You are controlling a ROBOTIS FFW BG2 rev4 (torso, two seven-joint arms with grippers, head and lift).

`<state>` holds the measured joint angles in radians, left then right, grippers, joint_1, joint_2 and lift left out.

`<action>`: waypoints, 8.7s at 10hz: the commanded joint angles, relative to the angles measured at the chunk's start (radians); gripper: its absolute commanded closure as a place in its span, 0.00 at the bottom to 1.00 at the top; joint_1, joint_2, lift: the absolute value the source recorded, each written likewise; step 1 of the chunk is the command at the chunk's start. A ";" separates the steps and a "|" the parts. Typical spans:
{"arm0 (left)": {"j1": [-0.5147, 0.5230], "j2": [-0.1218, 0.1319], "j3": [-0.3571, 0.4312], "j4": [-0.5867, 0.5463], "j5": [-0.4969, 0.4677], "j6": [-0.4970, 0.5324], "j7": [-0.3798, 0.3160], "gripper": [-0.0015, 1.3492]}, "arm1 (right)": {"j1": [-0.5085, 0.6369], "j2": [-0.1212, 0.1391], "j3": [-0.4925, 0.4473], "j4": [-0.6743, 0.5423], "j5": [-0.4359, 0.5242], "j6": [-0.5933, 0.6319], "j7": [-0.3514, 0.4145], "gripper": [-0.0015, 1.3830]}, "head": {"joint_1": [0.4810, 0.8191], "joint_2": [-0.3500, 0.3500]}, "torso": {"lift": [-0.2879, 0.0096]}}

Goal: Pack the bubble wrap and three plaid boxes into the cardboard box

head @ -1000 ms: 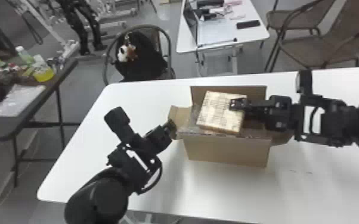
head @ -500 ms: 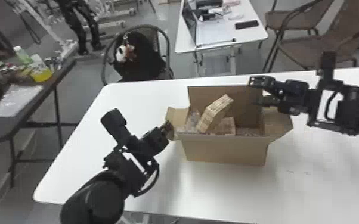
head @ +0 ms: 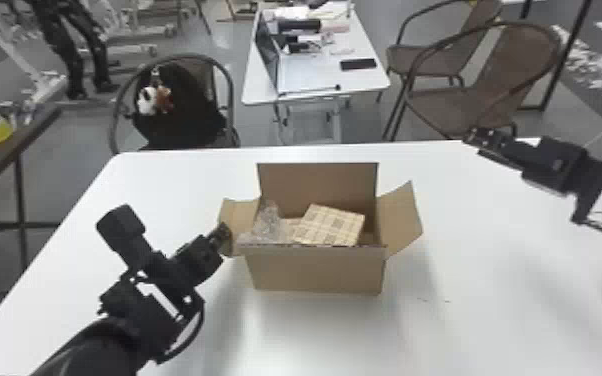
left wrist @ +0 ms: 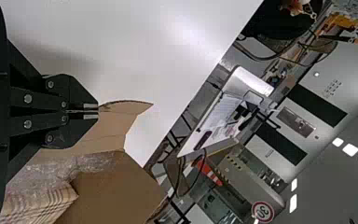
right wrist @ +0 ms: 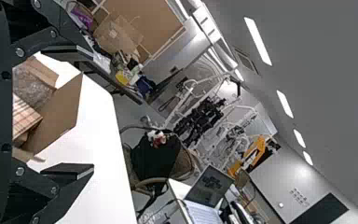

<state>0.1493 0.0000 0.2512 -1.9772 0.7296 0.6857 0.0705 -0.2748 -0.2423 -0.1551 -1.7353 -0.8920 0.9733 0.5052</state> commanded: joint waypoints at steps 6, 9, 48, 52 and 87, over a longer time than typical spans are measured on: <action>0.021 -0.003 0.017 -0.003 0.014 -0.018 -0.003 0.90 | 0.522 0.115 -0.123 -0.328 0.584 -0.516 0.087 0.31 | 0.63 0.55 | 0.47; 0.023 -0.003 0.023 -0.003 0.014 -0.018 -0.009 0.90 | 0.743 0.243 -0.150 -0.294 0.737 -0.932 -0.129 0.31 | 0.63 0.49 | 0.47; -0.033 -0.003 -0.012 0.026 -0.050 0.012 -0.037 0.90 | -0.524 0.041 0.770 1.017 -0.245 -0.147 0.543 0.74 | 0.63 0.86 | 0.47; -0.027 -0.003 -0.010 0.029 -0.035 0.001 -0.037 0.90 | -0.515 0.074 0.825 0.985 -0.249 -0.199 0.573 0.23 | 0.63 0.93 | 0.47; 0.165 -0.003 -0.207 0.118 -0.443 -1.197 0.928 0.16 | 0.600 0.164 -0.078 -0.116 0.748 -0.883 0.013 0.28 | 0.63 0.86 | 0.47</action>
<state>0.3114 0.0000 0.0471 -1.8459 0.3126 -0.5331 0.9990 0.3257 -0.0782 -0.2332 -1.8521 -0.1442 0.0891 0.5185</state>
